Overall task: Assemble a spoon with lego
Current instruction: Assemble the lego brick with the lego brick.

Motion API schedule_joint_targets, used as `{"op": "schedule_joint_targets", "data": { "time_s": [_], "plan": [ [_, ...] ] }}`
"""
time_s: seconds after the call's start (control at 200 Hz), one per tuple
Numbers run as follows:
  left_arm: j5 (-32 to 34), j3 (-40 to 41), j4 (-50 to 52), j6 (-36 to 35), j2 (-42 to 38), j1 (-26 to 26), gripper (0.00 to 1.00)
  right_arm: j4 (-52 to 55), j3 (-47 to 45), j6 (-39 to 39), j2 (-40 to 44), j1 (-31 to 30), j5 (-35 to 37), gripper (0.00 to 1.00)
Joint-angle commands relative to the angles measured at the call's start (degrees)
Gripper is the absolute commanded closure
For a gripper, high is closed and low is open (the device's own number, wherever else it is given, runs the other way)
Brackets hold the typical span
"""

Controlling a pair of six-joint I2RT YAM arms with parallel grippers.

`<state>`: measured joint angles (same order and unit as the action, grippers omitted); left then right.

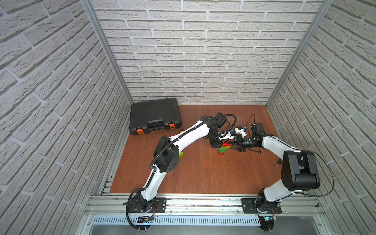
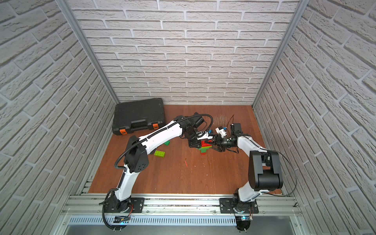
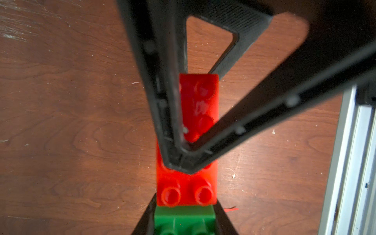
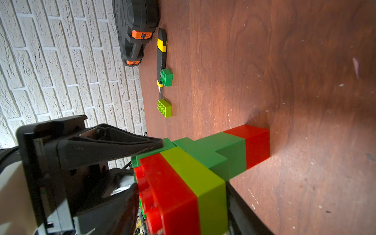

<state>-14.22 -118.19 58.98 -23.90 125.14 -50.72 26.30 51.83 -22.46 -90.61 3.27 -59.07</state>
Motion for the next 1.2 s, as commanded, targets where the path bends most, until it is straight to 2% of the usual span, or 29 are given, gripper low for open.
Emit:
{"op": "schedule_joint_targets", "data": {
  "time_s": [0.0, 0.335, 0.56, 0.76, 1.015, 1.195],
  "plan": [
    [-0.6, -2.2, 2.1, -2.6, 2.0, -0.8, 0.86, 1.3, -0.5, 0.8, -1.4, -1.1, 2.4, 0.38],
    [-0.9, -6.2, 6.7, -6.0, 5.2, -0.9, 0.85, -1.7, -2.7, -2.3, -0.9, -1.8, 3.3, 0.38],
    [-1.8, -11.9, 12.5, -7.0, 9.1, -1.2, 0.85, -3.6, -3.3, -3.6, -1.1, -2.3, 3.4, 0.39],
    [-3.8, -10.6, 9.5, -6.4, 8.8, -1.4, 0.83, -3.9, -3.6, -3.2, -2.2, -2.4, 3.6, 0.4],
    [-4.3, -4.6, 1.4, -4.3, 5.9, -1.3, 0.83, -5.3, -4.9, -3.1, -3.3, -2.4, 3.4, 0.4],
    [-5.2, -4.8, 0.8, -3.4, 6.4, -1.3, 0.82, -5.2, -5.3, -2.8, -3.8, -2.3, 3.9, 0.41]
  ]
}}
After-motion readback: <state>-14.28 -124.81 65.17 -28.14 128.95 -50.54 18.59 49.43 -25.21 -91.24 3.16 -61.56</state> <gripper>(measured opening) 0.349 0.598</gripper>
